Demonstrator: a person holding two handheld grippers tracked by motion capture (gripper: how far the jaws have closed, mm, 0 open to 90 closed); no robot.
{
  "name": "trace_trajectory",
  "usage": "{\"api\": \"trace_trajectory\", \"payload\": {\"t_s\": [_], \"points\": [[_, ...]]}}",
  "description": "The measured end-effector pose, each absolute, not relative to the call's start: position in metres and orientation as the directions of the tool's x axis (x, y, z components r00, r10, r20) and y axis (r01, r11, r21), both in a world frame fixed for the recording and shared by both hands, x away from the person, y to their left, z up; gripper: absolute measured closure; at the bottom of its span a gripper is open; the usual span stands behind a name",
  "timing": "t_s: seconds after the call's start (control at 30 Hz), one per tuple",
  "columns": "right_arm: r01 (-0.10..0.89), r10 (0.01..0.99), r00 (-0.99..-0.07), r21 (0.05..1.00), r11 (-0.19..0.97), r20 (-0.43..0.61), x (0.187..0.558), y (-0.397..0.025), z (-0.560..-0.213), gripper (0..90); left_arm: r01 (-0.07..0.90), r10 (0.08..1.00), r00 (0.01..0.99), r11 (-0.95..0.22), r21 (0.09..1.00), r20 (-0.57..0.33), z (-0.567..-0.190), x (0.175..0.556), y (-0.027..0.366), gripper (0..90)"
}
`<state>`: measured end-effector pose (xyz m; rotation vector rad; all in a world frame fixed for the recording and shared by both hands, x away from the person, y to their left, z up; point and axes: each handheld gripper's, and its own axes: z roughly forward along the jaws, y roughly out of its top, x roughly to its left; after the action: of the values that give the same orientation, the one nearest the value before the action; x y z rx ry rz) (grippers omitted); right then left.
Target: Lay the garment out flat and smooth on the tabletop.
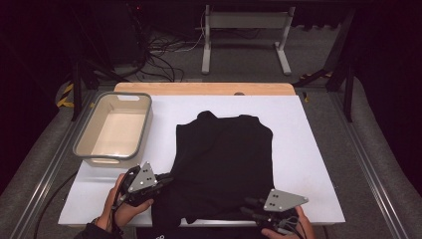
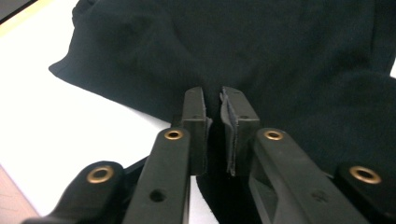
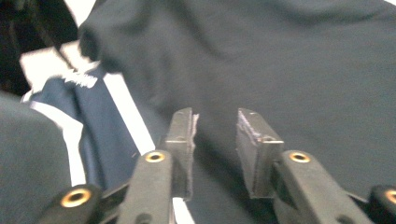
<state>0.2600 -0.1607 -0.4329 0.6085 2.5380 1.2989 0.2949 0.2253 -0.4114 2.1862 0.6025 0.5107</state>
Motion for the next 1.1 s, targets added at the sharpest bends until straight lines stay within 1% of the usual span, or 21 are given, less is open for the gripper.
{"api": "trace_trajectory", "payload": {"t_s": [0.07, 0.13, 0.17, 0.23, 0.33, 0.37, 0.47, 0.53, 0.57, 0.63, 0.7, 0.83, 0.87, 0.9, 0.97, 1.07, 1.1], "points": [[0.261, 0.424, -0.906, 0.794, 0.549, 0.005, 0.26, -0.151, -0.441, 59.7, 0.262, 0.589, 0.792, -0.566, 0.782, 0.16, -0.412, 0.297, 0.226, 78.7], [0.255, 0.409, -0.912, 0.767, 0.59, -0.011, 0.261, -0.143, -0.447, 57.1, 0.275, 0.611, 0.776, -0.549, 0.789, 0.155, -0.412, 0.298, 0.229, 76.8], [0.249, 0.407, -0.913, 0.754, 0.607, -0.026, 0.261, -0.141, -0.45, 56.4, 0.278, 0.621, 0.769, -0.538, 0.796, 0.152, -0.411, 0.299, 0.23, 73.1], [0.259, 0.415, -0.91, 0.748, 0.611, -0.023, 0.263, -0.14, -0.452, 55.8, 0.276, 0.629, 0.764, -0.521, 0.808, 0.145, -0.411, 0.298, 0.23, 66.2], [0.264, 0.416, -0.908, 0.722, 0.639, -0.037, 0.265, -0.139, -0.457, 55.8, 0.244, 0.589, 0.797, -0.519, 0.819, 0.136, -0.413, 0.295, 0.223, 54.6], [0.254, 0.411, -0.91, 0.71, 0.657, -0.055, 0.265, -0.138, -0.459, 56.2, 0.236, 0.572, 0.81, -0.52, 0.821, 0.129, -0.414, 0.293, 0.219, 52.0], [0.241, 0.399, -0.915, 0.718, 0.653, -0.057, 0.264, -0.138, -0.46, 63.2, 0.228, 0.512, 0.854, -0.533, 0.815, 0.096, -0.421, 0.288, 0.202, 42.6], [0.249, 0.407, -0.912, 0.723, 0.645, -0.048, 0.265, -0.14, -0.46, 75.9, 0.223, 0.459, 0.885, -0.565, 0.794, 0.078, -0.429, 0.285, 0.187, 39.6], [0.252, 0.409, -0.911, 0.722, 0.644, -0.048, 0.265, -0.141, -0.459, 80.3, 0.225, 0.438, 0.897, -0.576, 0.785, 0.064, -0.433, 0.284, 0.181, 38.6], [0.247, 0.399, -0.916, 0.719, 0.65, -0.046, 0.264, -0.141, -0.459, 84.9, 0.233, 0.398, 0.916, -0.608, 0.759, 0.038, -0.443, 0.284, 0.168, 38.6], [0.234, 0.383, -0.922, 0.708, 0.666, -0.055, 0.262, -0.141, -0.456, 86.4, 0.237, 0.383, 0.923, -0.642, 0.729, 0.037, -0.452, 0.284, 0.16, 38.9], [0.213, 0.339, -0.94, 0.719, 0.661, -0.033, 0.249, -0.145, -0.446, 86.8, 0.268, 0.365, 0.931, -0.65, 0.711, -0.016, -0.459, 0.287, 0.159, 40.5], [0.203, 0.324, -0.945, 0.723, 0.661, -0.032, 0.244, -0.145, -0.444, 86.8, 0.268, 0.365, 0.931, -0.65, 0.711, -0.016, -0.459, 0.287, 0.159, 40.8], [0.197, 0.313, -0.95, 0.724, 0.661, -0.027, 0.238, -0.145, -0.443, 86.8, 0.283, 0.363, 0.931, -0.645, 0.71, -0.041, -0.46, 0.289, 0.159, 41.1], [0.184, 0.286, -0.958, 0.719, 0.671, -0.021, 0.227, -0.144, -0.444, 86.8, 0.294, 0.359, 0.932, -0.643, 0.707, -0.061, -0.461, 0.289, 0.16, 42.1], [0.166, 0.256, -0.966, 0.707, 0.687, -0.022, 0.213, -0.141, -0.447, 86.4, 0.282, 0.32, 0.944, -0.657, 0.699, -0.079, -0.46, 0.289, 0.16, 50.1], [0.165, 0.259, -0.965, 0.707, 0.688, -0.028, 0.211, -0.141, -0.447, 85.3, 0.282, 0.32, 0.944, -0.657, 0.699, -0.079, -0.46, 0.289, 0.16, 56.3]]}}
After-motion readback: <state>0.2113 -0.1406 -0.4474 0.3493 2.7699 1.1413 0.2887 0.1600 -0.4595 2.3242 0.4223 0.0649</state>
